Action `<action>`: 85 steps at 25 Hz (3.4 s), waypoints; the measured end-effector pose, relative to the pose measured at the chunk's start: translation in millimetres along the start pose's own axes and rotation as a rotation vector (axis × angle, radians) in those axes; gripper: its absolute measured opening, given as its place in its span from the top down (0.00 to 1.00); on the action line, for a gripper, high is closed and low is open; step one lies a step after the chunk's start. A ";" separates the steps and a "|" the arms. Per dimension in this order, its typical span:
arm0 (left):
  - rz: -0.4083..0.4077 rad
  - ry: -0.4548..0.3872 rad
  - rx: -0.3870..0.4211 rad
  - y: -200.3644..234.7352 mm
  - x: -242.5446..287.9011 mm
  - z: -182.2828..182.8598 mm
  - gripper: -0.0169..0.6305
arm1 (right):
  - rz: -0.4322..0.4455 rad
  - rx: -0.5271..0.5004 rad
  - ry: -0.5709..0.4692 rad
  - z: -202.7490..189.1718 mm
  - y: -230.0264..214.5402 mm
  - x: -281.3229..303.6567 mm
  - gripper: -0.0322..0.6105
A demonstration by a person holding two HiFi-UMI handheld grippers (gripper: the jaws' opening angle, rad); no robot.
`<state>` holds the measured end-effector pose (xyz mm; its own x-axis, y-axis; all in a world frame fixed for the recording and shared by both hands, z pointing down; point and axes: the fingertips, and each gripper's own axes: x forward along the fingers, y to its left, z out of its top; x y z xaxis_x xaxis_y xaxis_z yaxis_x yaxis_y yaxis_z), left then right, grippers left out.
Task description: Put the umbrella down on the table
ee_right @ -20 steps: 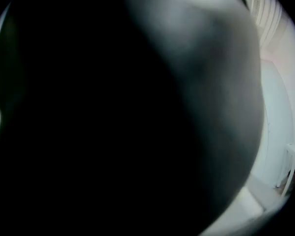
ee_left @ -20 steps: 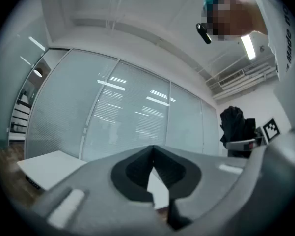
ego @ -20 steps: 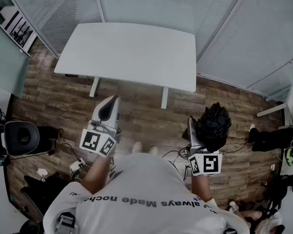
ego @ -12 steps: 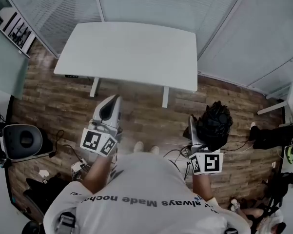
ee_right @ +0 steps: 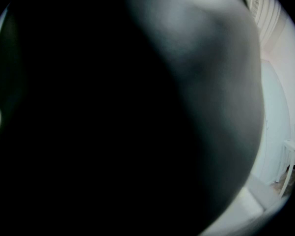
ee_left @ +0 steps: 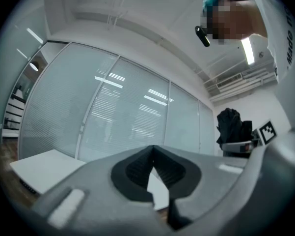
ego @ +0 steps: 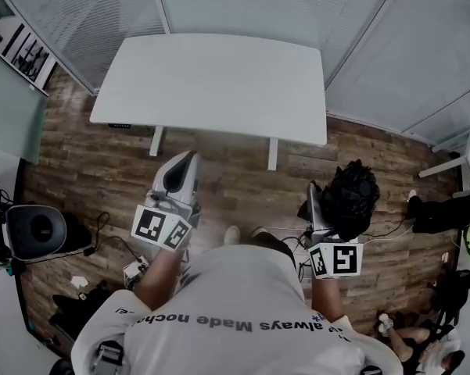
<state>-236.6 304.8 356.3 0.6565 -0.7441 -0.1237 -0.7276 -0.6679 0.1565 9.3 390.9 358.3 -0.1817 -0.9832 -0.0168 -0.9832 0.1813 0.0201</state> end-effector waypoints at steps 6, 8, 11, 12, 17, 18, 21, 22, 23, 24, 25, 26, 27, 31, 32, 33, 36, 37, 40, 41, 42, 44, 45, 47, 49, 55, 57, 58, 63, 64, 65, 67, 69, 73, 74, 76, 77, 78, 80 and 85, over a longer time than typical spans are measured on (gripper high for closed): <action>0.004 0.005 -0.005 17.3 18.4 -4.5 0.97 | -0.006 -0.004 0.012 -5.1 -5.6 23.8 0.58; 0.007 0.005 -0.005 19.8 24.1 -5.1 0.97 | -0.001 0.001 0.013 -5.9 -8.7 30.3 0.58; 0.013 0.004 -0.002 24.3 42.8 -6.4 0.97 | 0.007 0.004 0.014 -7.9 -20.8 46.0 0.58; 0.014 0.007 -0.002 25.7 52.4 -8.9 0.97 | 0.009 0.005 0.015 -9.4 -27.6 53.0 0.58; 0.013 0.020 0.002 29.6 108.7 -21.4 0.97 | 0.019 0.009 0.016 -14.3 -68.4 92.1 0.58; 0.013 0.018 0.004 29.9 119.7 -21.5 0.97 | 0.020 0.007 0.015 -13.8 -76.6 99.1 0.58; 0.018 0.008 0.013 27.4 154.1 -20.8 0.97 | 0.024 0.003 0.009 -12.2 -105.9 117.6 0.58; 0.020 0.007 0.016 25.8 166.2 -20.8 0.97 | 0.025 0.001 0.006 -11.6 -116.9 123.7 0.58; 0.022 0.006 0.019 23.9 178.0 -21.1 0.97 | 0.026 -0.001 0.004 -10.9 -127.8 129.6 0.58; 0.024 0.006 0.022 21.9 189.1 -21.6 0.97 | 0.028 -0.003 0.004 -10.3 -137.9 135.1 0.58; 0.026 0.007 0.024 20.3 199.7 -22.5 0.97 | 0.030 -0.003 0.005 -10.2 -147.2 140.5 0.58; 0.028 0.008 0.025 19.8 209.9 -23.5 0.97 | 0.032 -0.003 0.006 -10.5 -155.4 146.6 0.58; 0.030 0.009 0.026 20.6 219.5 -24.5 0.97 | 0.035 -0.002 0.007 -11.1 -162.4 153.4 0.58; 0.051 0.008 0.030 28.0 246.7 -27.3 0.97 | 0.057 0.001 0.012 -13.1 -181.4 179.2 0.58; 0.059 0.008 0.029 30.5 251.6 -28.6 0.97 | 0.063 0.001 0.011 -13.8 -185.2 184.9 0.58; 0.068 0.009 0.027 33.4 256.1 -30.7 0.97 | 0.068 -0.001 0.011 -15.3 -188.8 190.7 0.58; 0.085 0.019 0.021 39.9 266.9 -38.0 0.97 | 0.079 0.004 0.020 -21.3 -197.9 205.9 0.58; 0.089 0.022 0.021 41.7 270.4 -39.2 0.97 | 0.085 0.008 0.023 -22.5 -200.2 210.8 0.58; 0.099 0.026 0.016 49.9 281.5 -40.6 0.97 | 0.097 0.009 0.027 -23.3 -204.0 226.3 0.58; 0.100 0.028 0.014 54.1 284.8 -41.4 0.97 | 0.098 0.009 0.028 -23.6 -203.5 231.7 0.58; 0.099 0.030 0.012 59.0 288.2 -42.4 0.97 | 0.098 0.009 0.029 -24.0 -202.6 237.3 0.58; 0.095 0.032 0.008 69.8 297.8 -43.9 0.97 | 0.096 0.010 0.032 -25.6 -202.1 250.6 0.58; 0.092 0.031 0.007 75.2 304.3 -44.1 0.97 | 0.094 0.010 0.035 -26.5 -203.1 258.6 0.58; 0.086 0.028 0.006 87.8 318.6 -43.1 0.97 | 0.089 0.008 0.041 -27.5 -205.6 276.4 0.58; 0.083 0.026 0.003 105.2 332.8 -41.9 0.97 | 0.085 0.006 0.043 -28.0 -206.5 297.8 0.58; 0.081 0.029 -0.002 181.1 385.4 -41.1 0.97 | 0.087 -0.002 0.039 -29.4 -203.4 390.9 0.58; 0.075 0.035 -0.002 204.3 405.4 -40.5 0.97 | 0.083 -0.006 0.041 -29.5 -203.8 421.2 0.58; 0.072 0.036 -0.003 215.4 414.6 -40.0 0.97 | 0.080 -0.007 0.042 -29.9 -203.9 435.0 0.58; 0.048 0.035 0.000 262.1 446.7 -35.2 0.97 | 0.056 -0.010 0.046 -32.4 -198.9 485.3 0.58; 0.042 0.035 0.002 266.6 449.8 -33.8 0.97 | 0.052 -0.011 0.045 -31.7 -197.9 489.5 0.58; 0.038 0.035 0.004 270.0 452.5 -32.6 0.97 | 0.048 -0.011 0.044 -30.9 -197.2 492.7 0.58; 0.031 0.035 0.004 275.2 458.0 -30.8 0.97 | 0.043 -0.011 0.042 -28.8 -196.4 498.7 0.58; 0.026 0.038 0.001 278.6 463.9 -29.9 0.97 | 0.040 -0.010 0.043 -27.1 -196.6 504.4 0.58; 0.022 0.043 -0.007 278.4 477.0 -33.4 0.97 | 0.044 -0.009 0.054 -29.5 -204.1 513.0 0.58; 0.025 0.043 -0.007 277.7 480.5 -34.7 0.97 | 0.045 -0.009 0.056 -30.8 -207.9 514.5 0.58; 0.032 0.041 -0.009 275.2 486.4 -36.0 0.97 | 0.046 -0.009 0.061 -32.6 -216.7 516.0 0.58; 0.034 0.039 -0.010 273.5 488.7 -35.8 0.97 | 0.047 -0.010 0.064 -32.8 -221.0 516.3 0.58; 0.036 0.038 -0.011 271.8 491.0 -35.4 0.97 | 0.048 -0.013 0.066 -32.3 -224.8 517.0 0.58; 0.038 0.037 -0.012 269.3 496.0 -35.4 0.97 | 0.050 -0.017 0.067 -30.5 -231.8 519.2 0.58; 0.044 0.034 -0.018 266.1 504.2 -36.4 0.97 | 0.064 -0.010 0.073 -31.7 -238.1 525.7 0.58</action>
<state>-92.0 -247.6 371.2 0.6302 -0.7720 -0.0831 -0.7526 -0.6337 0.1792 148.5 -169.8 376.4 -0.2423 -0.9685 0.0578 -0.9693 0.2442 0.0291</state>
